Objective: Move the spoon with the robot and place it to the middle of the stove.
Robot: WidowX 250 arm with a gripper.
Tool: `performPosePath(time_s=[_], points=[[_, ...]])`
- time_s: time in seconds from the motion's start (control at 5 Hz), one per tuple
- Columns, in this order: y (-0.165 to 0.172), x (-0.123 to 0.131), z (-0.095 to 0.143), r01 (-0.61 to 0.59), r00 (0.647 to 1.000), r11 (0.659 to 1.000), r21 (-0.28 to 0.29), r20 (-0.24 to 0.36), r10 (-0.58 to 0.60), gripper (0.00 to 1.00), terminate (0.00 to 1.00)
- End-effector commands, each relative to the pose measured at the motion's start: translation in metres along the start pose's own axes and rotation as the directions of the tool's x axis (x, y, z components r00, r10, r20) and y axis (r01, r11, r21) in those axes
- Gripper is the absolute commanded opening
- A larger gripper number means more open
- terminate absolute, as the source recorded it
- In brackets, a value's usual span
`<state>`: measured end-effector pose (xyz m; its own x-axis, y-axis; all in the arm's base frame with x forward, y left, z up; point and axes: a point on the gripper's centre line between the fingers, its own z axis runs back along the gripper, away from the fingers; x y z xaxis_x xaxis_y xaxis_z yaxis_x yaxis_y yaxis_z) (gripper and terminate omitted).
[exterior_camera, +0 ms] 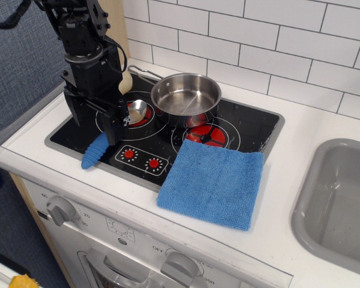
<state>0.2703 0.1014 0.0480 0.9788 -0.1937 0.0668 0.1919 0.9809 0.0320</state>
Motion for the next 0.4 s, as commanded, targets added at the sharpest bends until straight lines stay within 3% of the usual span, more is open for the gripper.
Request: performPosePath(time_s=[0.0,0.2], points=[[-0.0036,-0.0057,0.0236,-0.001,0.999,1.000,0.029,0.043,0.000,1.00,0.00],[-0.0036,-0.0057,0.0236,-0.001,0.999,1.000,0.029,0.043,0.000,1.00,1.00]])
